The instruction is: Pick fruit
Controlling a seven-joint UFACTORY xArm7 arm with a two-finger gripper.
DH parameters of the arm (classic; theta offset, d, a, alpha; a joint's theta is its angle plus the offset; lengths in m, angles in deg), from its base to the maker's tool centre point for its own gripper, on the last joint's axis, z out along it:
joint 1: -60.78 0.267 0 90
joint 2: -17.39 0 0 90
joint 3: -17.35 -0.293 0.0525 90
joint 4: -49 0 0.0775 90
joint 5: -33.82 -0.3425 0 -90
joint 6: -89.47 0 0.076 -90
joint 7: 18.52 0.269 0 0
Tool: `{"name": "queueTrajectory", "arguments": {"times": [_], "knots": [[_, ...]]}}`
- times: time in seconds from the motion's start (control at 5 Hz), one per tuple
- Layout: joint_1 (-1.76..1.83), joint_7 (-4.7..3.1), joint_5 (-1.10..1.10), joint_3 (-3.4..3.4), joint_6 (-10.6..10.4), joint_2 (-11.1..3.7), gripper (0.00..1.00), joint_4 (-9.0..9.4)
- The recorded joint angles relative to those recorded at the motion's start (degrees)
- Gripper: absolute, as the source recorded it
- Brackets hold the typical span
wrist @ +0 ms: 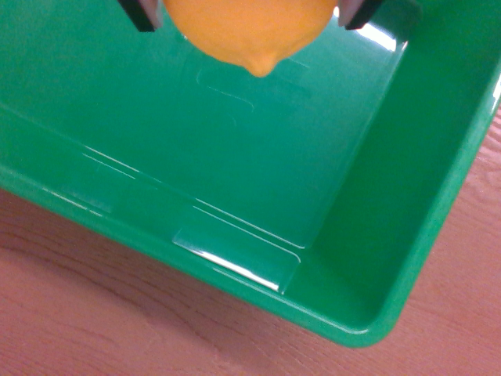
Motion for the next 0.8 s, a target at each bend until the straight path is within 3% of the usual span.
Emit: {"name": "queueTrajectory", "arguments": {"times": [0.2, 0.4, 0.6, 0.8], "knots": [[0.0, 0.0, 0.0, 0.0, 0.0, 0.0, 1.0, 0.0], [0.0, 0.14, 0.09, 0.03, 2.1, 0.85, 1.0, -1.28], [0.0, 0.14, 0.09, 0.03, 2.1, 0.85, 1.0, -1.28], [0.0, 0.27, 0.18, 0.06, 4.2, 1.67, 1.0, -2.53]]}}
